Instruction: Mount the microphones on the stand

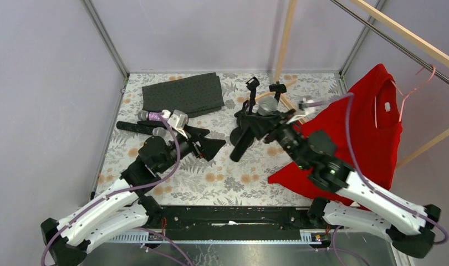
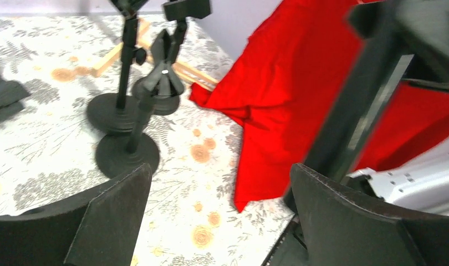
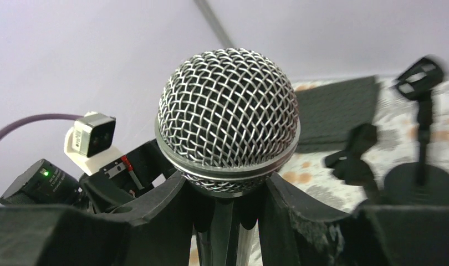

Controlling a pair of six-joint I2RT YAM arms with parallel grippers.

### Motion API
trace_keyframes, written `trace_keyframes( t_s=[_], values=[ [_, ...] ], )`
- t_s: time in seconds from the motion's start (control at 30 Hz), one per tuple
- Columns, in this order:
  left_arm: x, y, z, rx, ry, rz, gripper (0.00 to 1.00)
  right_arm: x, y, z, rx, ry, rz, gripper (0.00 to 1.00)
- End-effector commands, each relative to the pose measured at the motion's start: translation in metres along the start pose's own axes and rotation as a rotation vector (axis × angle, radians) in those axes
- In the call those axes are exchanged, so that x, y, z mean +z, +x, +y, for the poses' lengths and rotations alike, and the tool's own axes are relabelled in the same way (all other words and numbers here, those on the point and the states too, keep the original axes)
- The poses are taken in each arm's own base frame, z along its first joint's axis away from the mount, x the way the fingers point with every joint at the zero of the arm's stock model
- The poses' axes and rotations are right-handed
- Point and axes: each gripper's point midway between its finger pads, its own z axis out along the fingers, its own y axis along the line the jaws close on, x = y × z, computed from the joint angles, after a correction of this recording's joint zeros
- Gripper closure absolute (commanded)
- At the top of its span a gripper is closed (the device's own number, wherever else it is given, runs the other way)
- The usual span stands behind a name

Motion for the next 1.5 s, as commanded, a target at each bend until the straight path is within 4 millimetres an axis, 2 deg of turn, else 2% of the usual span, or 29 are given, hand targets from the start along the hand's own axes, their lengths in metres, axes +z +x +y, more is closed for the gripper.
trace_keyframes(
  t_s=[0.0,0.2,0.47,0.73,0.87,1.1,1.23,1.47],
  values=[
    [0.012,-0.012,0.025,-0.011,-0.140,-0.060,0.01,-0.036,-0.027,-0.046,-0.162,0.197,-0.069,1.00],
    [0.025,-0.008,0.045,0.046,-0.219,-0.057,0.01,-0.080,-0.034,-0.078,-0.240,0.315,-0.042,1.00],
    [0.052,-0.027,0.059,0.187,-0.267,-0.130,0.01,-0.121,-0.045,-0.110,-0.244,0.447,-0.081,1.00],
    [0.085,-0.031,0.045,0.241,-0.175,-0.124,0.01,-0.156,-0.043,-0.145,-0.178,0.614,-0.112,1.00],
    [0.102,-0.037,0.042,0.296,-0.165,-0.098,0.02,-0.163,-0.041,-0.149,-0.133,0.621,-0.132,1.00],
    [0.136,-0.035,0.045,0.326,-0.184,0.005,0.11,-0.164,-0.034,-0.148,-0.147,0.606,-0.085,1.00],
    [0.150,-0.025,0.055,0.309,-0.252,0.094,0.16,-0.165,-0.030,-0.151,-0.167,0.624,-0.064,1.00],
    [0.167,-0.011,0.056,0.329,-0.311,0.176,0.16,-0.166,-0.030,-0.151,-0.167,0.616,-0.061,1.00]
  ],
)
